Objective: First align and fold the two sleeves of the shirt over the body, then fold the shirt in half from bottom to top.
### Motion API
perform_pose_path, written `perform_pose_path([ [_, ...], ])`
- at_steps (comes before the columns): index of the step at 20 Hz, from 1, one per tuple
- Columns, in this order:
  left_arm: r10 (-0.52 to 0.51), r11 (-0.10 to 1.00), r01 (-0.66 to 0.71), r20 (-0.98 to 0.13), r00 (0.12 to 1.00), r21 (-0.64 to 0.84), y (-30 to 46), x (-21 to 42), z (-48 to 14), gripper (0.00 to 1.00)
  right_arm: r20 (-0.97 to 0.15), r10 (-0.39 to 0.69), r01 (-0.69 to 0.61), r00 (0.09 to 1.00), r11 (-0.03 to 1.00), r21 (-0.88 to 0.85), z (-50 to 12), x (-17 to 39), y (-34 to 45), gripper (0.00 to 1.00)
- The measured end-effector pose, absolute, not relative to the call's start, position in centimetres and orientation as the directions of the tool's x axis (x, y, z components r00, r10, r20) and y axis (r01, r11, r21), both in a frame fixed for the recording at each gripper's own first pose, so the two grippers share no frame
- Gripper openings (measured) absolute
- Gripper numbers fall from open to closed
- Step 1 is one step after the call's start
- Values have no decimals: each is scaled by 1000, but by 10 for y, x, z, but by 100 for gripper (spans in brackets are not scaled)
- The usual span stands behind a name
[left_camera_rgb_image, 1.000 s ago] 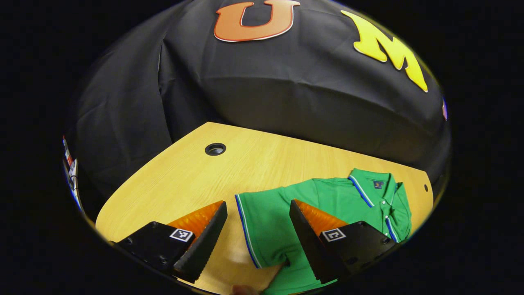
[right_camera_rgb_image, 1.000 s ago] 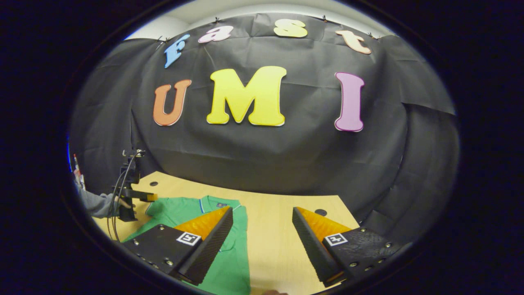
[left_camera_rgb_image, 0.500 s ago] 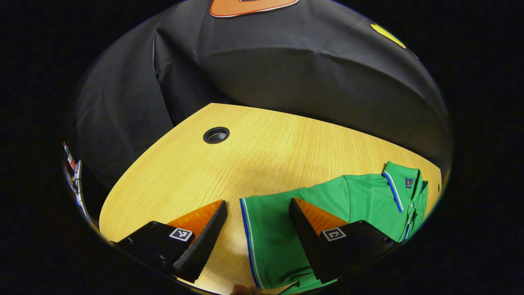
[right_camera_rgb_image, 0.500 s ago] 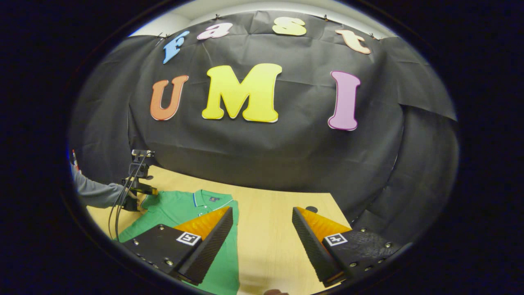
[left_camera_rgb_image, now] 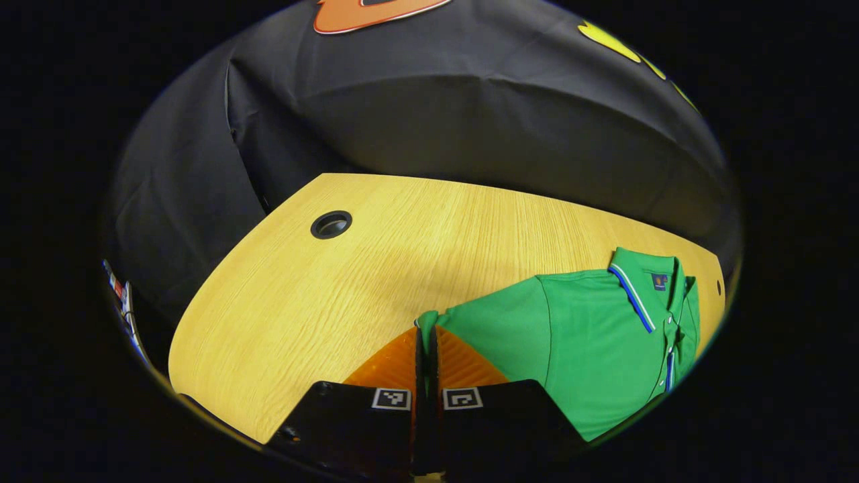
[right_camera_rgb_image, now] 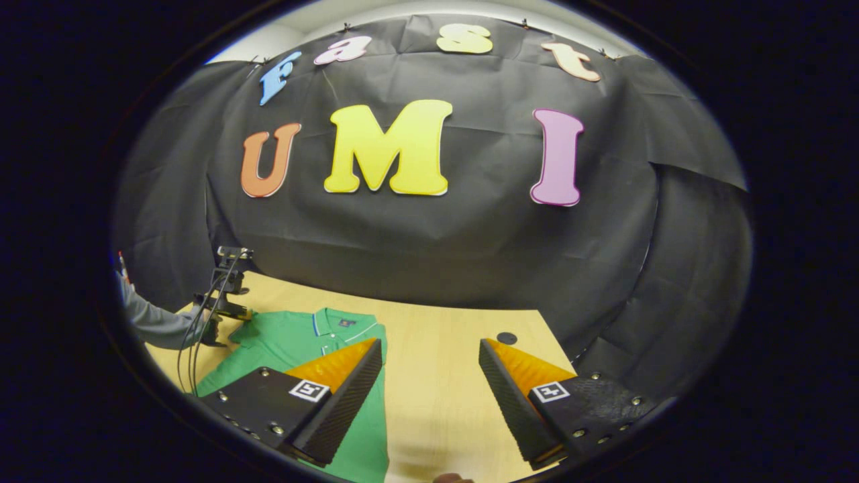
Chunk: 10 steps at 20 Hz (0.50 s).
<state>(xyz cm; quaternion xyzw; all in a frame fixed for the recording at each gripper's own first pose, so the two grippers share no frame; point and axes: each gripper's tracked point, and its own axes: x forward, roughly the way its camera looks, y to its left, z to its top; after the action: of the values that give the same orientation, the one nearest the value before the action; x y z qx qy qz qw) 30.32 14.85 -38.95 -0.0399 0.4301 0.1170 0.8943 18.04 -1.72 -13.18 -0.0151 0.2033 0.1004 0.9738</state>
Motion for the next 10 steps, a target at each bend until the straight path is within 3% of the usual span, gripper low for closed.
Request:
perform_pose_path([
  [10,113,983,-182,-743,660,-12,132,305,-360,3,-399,186,-189,898,981,32,-134,177,-16,94],
])
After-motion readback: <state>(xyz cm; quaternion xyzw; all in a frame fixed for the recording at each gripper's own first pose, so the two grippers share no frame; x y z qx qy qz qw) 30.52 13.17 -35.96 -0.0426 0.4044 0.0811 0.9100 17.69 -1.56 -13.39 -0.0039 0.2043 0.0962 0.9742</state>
